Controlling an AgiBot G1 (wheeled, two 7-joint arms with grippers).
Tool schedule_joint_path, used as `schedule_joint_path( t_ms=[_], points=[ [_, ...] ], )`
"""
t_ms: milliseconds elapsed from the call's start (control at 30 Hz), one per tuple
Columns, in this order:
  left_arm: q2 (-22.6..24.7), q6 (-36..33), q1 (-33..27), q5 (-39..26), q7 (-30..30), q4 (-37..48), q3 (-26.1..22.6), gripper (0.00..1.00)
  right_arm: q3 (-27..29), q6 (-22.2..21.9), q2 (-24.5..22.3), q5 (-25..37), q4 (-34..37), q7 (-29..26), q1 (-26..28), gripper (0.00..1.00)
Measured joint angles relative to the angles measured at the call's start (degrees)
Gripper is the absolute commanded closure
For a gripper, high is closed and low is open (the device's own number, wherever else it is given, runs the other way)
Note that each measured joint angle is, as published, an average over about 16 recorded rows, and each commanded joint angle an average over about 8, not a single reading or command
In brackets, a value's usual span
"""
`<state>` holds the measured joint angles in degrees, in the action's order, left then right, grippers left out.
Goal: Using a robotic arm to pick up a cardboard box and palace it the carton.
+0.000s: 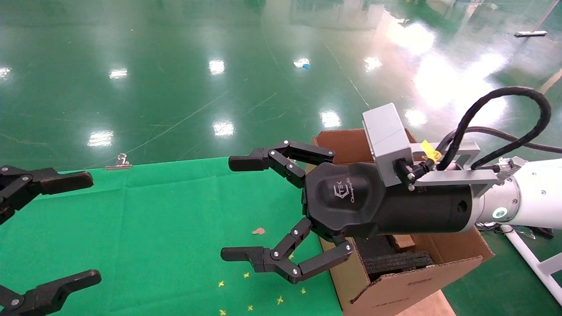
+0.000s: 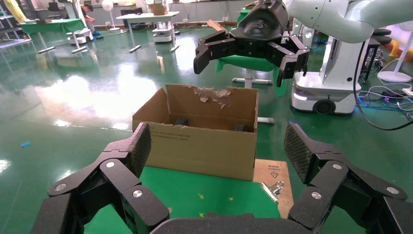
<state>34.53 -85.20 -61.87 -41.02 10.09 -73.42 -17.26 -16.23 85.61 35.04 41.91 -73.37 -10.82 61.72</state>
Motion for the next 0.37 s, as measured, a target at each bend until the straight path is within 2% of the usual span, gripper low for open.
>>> schedule_joint_path(
  t_ms=[367],
  points=[
    [0.0,0.0,0.0,0.0,0.0,0.0,0.0,0.0,0.0,0.0,0.0,0.0,0.0,0.0,0.0,0.0]
  ],
)
